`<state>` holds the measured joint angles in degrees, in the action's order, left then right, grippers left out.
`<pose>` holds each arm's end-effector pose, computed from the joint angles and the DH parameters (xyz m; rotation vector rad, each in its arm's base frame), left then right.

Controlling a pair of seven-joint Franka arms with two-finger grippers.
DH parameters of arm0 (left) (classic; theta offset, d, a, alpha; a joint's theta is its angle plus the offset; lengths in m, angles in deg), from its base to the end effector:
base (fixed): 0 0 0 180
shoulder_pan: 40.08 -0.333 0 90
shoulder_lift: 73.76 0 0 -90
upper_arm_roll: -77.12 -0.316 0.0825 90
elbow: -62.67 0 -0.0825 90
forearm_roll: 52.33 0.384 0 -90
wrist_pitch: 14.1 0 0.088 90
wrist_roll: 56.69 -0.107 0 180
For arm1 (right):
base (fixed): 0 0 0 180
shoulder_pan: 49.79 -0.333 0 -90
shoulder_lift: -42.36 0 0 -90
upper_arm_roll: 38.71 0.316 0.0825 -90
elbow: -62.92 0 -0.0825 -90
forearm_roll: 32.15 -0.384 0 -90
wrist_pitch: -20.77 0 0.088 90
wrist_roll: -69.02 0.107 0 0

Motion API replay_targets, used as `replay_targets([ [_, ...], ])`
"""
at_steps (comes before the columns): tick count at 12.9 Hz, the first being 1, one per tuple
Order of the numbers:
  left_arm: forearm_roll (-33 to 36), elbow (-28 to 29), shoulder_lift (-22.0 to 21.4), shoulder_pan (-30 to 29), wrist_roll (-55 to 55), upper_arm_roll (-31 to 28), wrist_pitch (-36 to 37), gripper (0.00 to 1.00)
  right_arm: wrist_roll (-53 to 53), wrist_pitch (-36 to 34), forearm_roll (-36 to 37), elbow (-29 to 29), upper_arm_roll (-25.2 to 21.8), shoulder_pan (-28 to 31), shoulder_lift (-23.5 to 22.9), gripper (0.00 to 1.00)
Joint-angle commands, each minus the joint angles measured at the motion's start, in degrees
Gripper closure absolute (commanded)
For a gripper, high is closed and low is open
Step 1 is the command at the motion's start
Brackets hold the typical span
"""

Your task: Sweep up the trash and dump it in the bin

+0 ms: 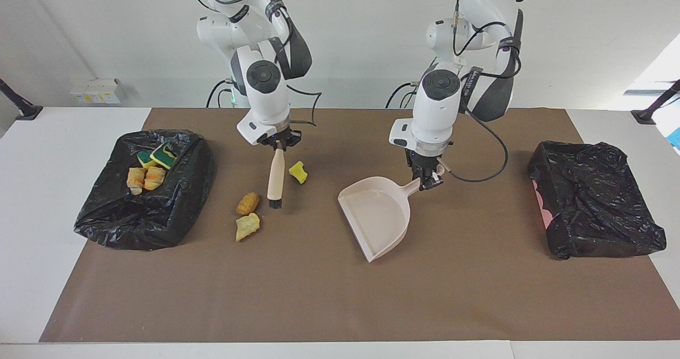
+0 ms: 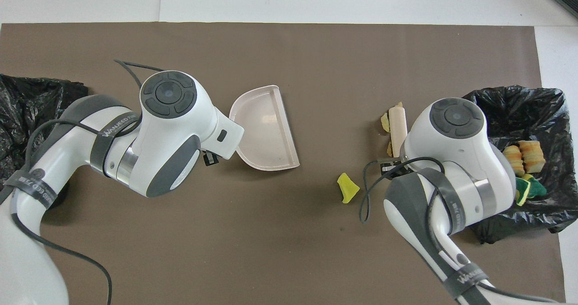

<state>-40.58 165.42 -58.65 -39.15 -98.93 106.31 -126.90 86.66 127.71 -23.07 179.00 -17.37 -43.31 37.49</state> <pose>0.5494 -0.2808 0.4145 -2.4234 1.9123 0.0875 0.5261 0.1245 0.3926 2.9513 0.0271 -0.2904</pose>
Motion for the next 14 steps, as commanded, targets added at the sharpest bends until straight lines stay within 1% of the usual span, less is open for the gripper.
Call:
replay_targets([
  [1, -1.2, 5.9, -2.8, 0.6, 0.0, 0.9, -4.1, 1.00, -7.2, 0.3, 7.2, -3.4, 1.0, 5.2, -2.9, 1.00],
  [2, -1.3, 8.1, -3.7, 0.6, 3.8, 1.1, -6.7, 1.00, -11.4, 0.8, 8.7, -4.1, 1.1, 7.3, -3.8, 1.00],
  [3, -1.3, 9.6, -4.6, 0.7, 7.0, 1.5, -7.5, 1.00, -13.3, 1.9, 10.1, -4.4, 0.9, 8.2, -5.4, 1.00],
  [5, -1.3, 11.3, -5.6, 0.7, 7.6, 1.9, -7.7, 1.00, -13.8, 3.0, 13.0, -4.0, 1.1, 10.5, -7.9, 1.00],
  [7, -1.3, 12.1, -5.3, 1.2, 8.1, 2.8, -8.0, 1.00, -13.3, 3.4, 13.3, -3.7, 1.2, 10.5, -9.5, 1.00],
  [9, -1.3, 13.9, -5.1, 1.4, 10.9, 3.0, -10.4, 1.00, -12.8, 4.2, 12.5, -3.6, 1.2, 10.0, -10.4, 1.00],
  [11, -1.3, 14.0, -5.3, 1.4, 10.9, 3.0, -9.7, 1.00, -10.8, 4.4, 12.1, -3.6, 1.3, 9.2, -11.4, 1.00],
  [14, -1.3, 14.2, -5.5, 1.4, 10.8, 3.1, -8.3, 1.00, -7.7, 5.6, 6.9, -3.6, 1.3, 5.4, -11.7, 1.00],
])
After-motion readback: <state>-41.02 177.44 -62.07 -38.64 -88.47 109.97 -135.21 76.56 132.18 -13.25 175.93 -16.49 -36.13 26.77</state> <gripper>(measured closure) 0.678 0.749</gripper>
